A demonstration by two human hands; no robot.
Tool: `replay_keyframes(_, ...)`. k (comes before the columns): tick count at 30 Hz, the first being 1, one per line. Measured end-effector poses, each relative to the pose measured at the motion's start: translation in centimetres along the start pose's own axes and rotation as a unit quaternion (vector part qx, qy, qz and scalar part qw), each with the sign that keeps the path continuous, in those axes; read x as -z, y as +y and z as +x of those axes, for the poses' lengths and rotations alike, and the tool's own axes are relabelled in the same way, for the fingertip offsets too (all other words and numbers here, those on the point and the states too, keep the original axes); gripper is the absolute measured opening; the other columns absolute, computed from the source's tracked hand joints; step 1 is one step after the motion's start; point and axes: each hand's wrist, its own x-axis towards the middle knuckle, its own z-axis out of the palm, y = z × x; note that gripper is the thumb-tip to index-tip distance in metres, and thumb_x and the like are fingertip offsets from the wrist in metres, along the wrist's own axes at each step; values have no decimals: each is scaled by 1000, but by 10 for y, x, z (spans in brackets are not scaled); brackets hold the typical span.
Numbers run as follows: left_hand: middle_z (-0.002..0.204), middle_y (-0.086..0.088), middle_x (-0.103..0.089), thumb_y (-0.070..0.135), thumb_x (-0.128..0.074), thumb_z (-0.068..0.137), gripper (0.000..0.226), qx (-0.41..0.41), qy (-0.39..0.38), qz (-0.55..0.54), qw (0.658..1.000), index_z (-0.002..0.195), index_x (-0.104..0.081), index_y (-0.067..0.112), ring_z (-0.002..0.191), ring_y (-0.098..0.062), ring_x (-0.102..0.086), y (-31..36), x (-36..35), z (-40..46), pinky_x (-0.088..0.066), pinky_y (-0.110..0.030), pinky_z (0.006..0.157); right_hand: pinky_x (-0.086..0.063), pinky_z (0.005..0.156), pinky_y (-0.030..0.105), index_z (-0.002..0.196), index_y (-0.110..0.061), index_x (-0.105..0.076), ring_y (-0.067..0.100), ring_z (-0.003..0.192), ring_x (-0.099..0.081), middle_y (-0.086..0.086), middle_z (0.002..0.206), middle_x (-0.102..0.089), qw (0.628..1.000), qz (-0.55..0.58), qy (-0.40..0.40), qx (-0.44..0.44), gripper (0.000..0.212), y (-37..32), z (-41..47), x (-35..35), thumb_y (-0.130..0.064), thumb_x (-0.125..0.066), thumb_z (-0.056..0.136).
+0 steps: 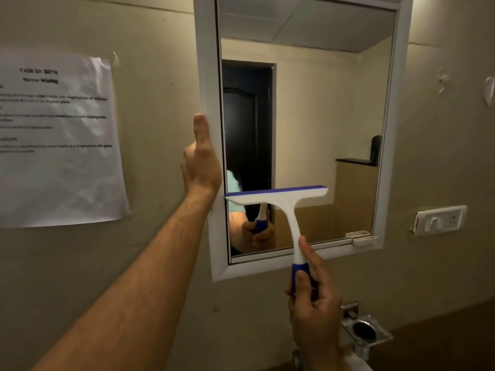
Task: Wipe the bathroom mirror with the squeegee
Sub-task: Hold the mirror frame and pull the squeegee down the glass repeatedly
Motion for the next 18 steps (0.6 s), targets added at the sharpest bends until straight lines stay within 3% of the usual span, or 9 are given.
replay_keyframes(5, 66, 1, -45, 66, -20, 95, 54, -7, 17, 8, 1000, 63, -41, 28, 57, -9, -40, -3, -2, 3, -31, -24, 52, -47, 49, 28, 123, -56, -56, 19, 53, -50, 6, 76, -61, 1000, -16, 9, -22, 41, 22, -31, 8, -31, -48, 92)
replay_keyframes(9, 62, 0, -42, 64, -19, 96, 62, -10, 26, 20, 999, 73, -49, 15, 54, -11, -37, -3, -1, 3, -31, -27, 53, -45, 47, 29, 128, -53, -54, 16, 50, -48, 9, 76, -62, 1000, -14, 3, -4, 36, 13, -28, 16, -42, -51, 94)
replay_keyframes(12, 57, 3, -37, 65, -19, 96, 62, -13, 31, 28, 999, 60, -37, 18, 53, -13, -35, -4, -1, 2, -29, -29, 54, -45, 45, 30, 130, -57, -48, 15, 52, -48, 8, 75, -61, 1000, -17, 1, 13, 45, 2, -5, 10, -35, -46, 91)
replay_keyframes(18, 59, 0, -40, 61, -19, 98, 60, -30, 40, 38, 998, 61, -37, 17, 51, -11, -35, -5, -1, 3, -28, -27, 51, -44, 46, 31, 130, -52, -51, 18, 52, -47, 10, 75, -60, 1000, 7, 2, 13, 38, 7, 1, 3, -33, -43, 98)
